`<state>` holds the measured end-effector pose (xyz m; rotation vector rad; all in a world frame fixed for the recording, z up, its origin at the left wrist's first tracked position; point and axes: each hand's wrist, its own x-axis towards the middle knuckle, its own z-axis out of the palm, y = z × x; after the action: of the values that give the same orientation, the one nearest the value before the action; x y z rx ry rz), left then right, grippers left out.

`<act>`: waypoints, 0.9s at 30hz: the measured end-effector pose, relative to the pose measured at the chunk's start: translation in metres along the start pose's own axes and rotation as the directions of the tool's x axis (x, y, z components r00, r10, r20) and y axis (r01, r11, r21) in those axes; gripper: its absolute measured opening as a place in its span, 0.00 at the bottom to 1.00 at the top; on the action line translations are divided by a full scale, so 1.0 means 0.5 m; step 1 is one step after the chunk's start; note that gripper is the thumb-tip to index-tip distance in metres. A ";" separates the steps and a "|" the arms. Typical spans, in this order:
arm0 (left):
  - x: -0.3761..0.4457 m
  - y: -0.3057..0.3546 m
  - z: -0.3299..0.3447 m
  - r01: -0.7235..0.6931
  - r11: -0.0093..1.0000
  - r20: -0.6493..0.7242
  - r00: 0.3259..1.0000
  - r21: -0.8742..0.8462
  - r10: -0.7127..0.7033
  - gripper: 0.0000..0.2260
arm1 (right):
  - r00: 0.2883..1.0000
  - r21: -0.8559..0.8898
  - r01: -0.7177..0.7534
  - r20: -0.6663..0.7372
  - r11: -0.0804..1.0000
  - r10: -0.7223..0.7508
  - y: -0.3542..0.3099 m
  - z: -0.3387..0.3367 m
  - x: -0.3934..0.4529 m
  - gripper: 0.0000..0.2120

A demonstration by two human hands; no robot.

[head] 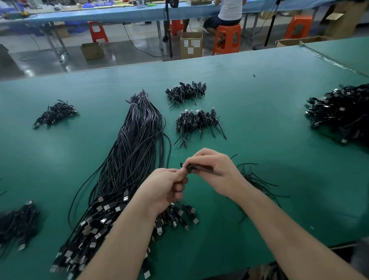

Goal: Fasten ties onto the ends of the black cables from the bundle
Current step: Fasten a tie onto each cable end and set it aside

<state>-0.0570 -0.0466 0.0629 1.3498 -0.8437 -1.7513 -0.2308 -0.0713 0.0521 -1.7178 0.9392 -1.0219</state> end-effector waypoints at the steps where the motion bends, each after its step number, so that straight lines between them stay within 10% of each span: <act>1: -0.001 0.000 -0.001 -0.006 1.000 -0.018 1.000 0.017 0.006 0.08 | 1.000 0.025 -0.029 0.013 0.999 0.028 0.000 -0.001 0.001 0.13; 5: -0.002 -0.007 0.003 -0.243 0.879 -0.158 0.930 0.410 0.331 0.09 | 0.949 0.196 -0.316 0.086 0.928 0.304 -0.011 -0.008 0.011 0.07; 11: -0.010 -0.013 0.012 -0.448 0.299 0.039 0.605 0.843 0.795 0.03 | 0.887 0.306 -0.454 0.241 0.837 0.394 -0.026 -0.025 0.022 0.10; 13: -0.008 -0.009 0.010 -0.437 0.351 0.005 0.631 0.828 0.776 0.03 | 0.916 0.269 -0.391 0.205 0.881 0.344 -0.026 -0.027 0.023 0.09; 16: -0.001 -0.004 0.016 -0.319 0.700 -0.194 0.814 0.639 0.548 0.08 | 0.976 0.075 -0.209 0.072 0.975 0.204 -0.028 -0.019 0.026 0.10; 18: 0.002 0.001 0.024 -0.181 0.956 -0.238 0.942 0.230 0.236 0.09 | 0.994 -0.036 -0.108 0.020 0.993 0.109 -0.029 -0.013 0.023 0.09; 21: 0.000 0.011 0.026 0.023 0.979 -0.095 0.995 -0.205 -0.044 0.07 | 1.000 -0.111 -0.027 0.011 0.993 0.028 -0.022 -0.011 0.020 0.09; 27: 0.003 -0.007 0.024 -0.227 0.944 -0.267 0.919 0.240 0.289 0.07 | 0.965 0.073 -0.258 0.067 0.964 0.253 -0.016 -0.026 0.021 0.11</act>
<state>-0.0695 -0.0456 0.0616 1.5126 -0.9991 -1.2430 -0.2379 -0.0825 0.0652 -1.5055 1.0378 -0.8253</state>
